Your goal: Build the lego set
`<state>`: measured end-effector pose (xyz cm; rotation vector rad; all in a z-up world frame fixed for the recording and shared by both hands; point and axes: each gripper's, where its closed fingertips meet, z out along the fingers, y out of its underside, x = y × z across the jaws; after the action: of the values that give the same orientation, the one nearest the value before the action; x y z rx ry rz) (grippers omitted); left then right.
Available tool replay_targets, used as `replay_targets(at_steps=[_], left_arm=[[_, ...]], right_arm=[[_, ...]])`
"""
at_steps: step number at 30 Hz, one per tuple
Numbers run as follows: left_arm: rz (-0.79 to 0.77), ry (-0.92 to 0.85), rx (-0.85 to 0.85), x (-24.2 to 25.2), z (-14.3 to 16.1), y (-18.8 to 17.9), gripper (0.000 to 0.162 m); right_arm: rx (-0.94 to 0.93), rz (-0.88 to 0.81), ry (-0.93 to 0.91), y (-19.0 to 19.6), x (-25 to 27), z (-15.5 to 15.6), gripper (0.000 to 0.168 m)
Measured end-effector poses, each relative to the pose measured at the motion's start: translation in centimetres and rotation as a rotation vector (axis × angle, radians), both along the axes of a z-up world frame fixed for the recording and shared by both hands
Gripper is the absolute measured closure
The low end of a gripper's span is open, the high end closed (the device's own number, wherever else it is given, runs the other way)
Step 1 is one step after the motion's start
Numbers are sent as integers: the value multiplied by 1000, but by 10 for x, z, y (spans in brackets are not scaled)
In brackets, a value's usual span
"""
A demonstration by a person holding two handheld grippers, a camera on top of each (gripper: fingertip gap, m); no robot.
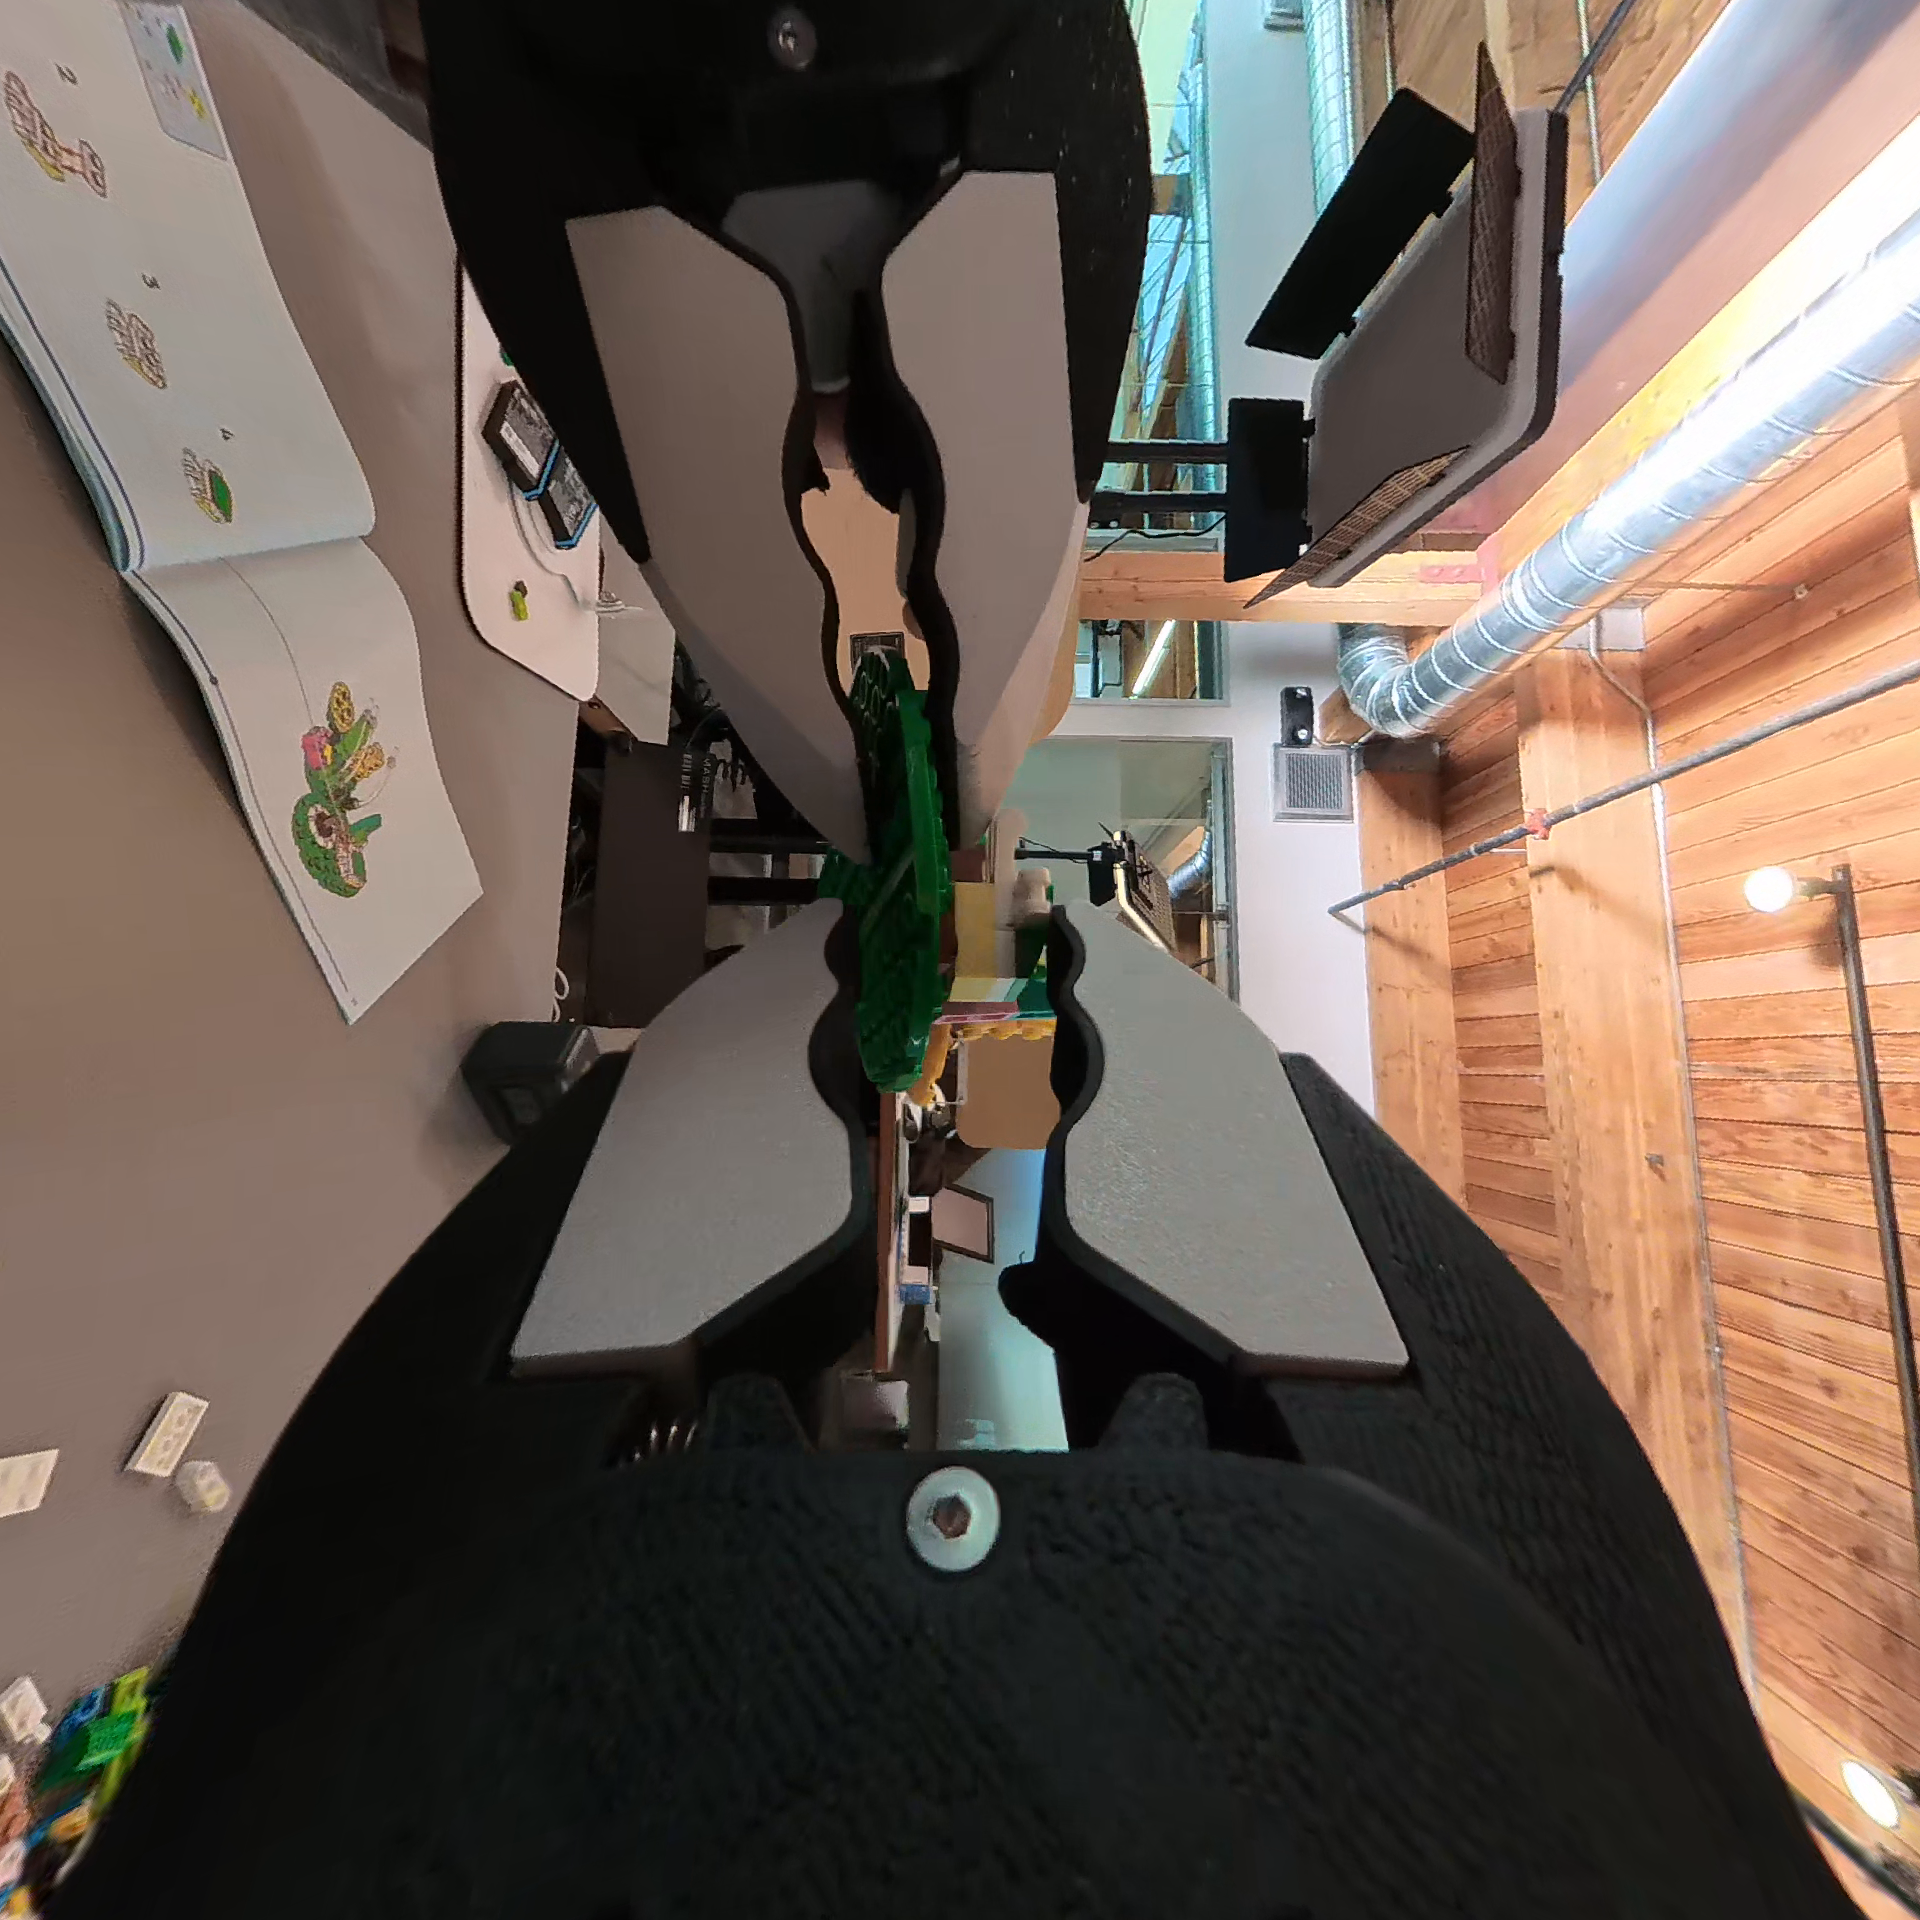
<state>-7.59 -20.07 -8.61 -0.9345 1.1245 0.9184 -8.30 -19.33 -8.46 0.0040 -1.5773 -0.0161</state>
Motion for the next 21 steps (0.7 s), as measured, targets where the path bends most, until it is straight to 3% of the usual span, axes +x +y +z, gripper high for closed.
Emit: replay_targets(at_steps=[7,15,21], left_arm=[[-6,4,-9,1,-2,1,151],[-9,7,-8,1,-3,1,151],[-11,15,-11,3,-4,1,151]], right_arm=[[-14,-1,-15,1,1,-1,139],[-187,55,-102,-6,6,-3,141],[-152,49,-96,-6,5,-4,140]])
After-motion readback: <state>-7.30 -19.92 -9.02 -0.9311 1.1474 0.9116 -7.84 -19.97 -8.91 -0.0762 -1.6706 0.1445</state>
